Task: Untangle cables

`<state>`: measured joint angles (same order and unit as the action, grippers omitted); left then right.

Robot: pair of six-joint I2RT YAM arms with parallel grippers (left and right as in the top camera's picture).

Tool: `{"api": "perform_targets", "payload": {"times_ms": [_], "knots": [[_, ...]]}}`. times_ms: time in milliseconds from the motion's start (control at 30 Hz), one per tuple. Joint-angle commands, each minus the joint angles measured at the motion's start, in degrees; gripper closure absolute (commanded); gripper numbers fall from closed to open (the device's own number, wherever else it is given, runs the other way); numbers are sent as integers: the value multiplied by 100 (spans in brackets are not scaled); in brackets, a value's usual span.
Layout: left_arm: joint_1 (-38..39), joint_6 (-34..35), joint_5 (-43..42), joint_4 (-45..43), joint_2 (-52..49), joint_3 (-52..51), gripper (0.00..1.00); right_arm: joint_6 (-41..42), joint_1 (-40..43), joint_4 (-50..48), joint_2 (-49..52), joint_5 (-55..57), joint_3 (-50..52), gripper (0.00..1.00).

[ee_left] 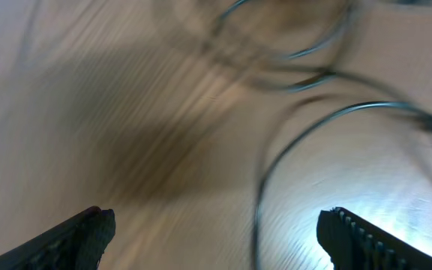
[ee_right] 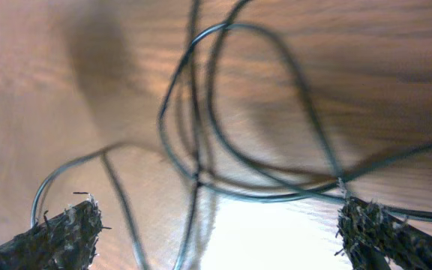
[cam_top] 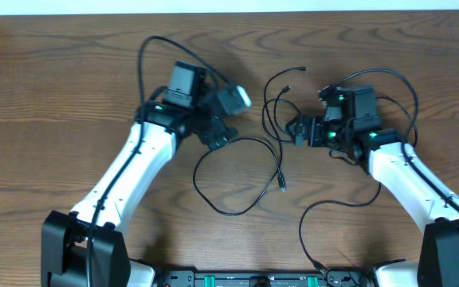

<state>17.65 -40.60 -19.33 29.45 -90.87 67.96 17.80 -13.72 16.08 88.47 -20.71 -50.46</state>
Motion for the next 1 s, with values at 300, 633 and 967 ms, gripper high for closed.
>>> {"api": "perform_targets", "payload": {"times_ms": [300, 633, 967], "knots": [[-1427, 1888, 697, 101, -13, 50, 9, -501, -841, 151, 7, 118, 208, 1], [-1827, 1888, 695, 282, -17, 50, 9, -330, -907, -533, 74, 186, 944, 1], [-1829, 1886, 697, 282, -81, 50, 9, 55, -1169, -1609, 627, 149, 1211, 1]]}}
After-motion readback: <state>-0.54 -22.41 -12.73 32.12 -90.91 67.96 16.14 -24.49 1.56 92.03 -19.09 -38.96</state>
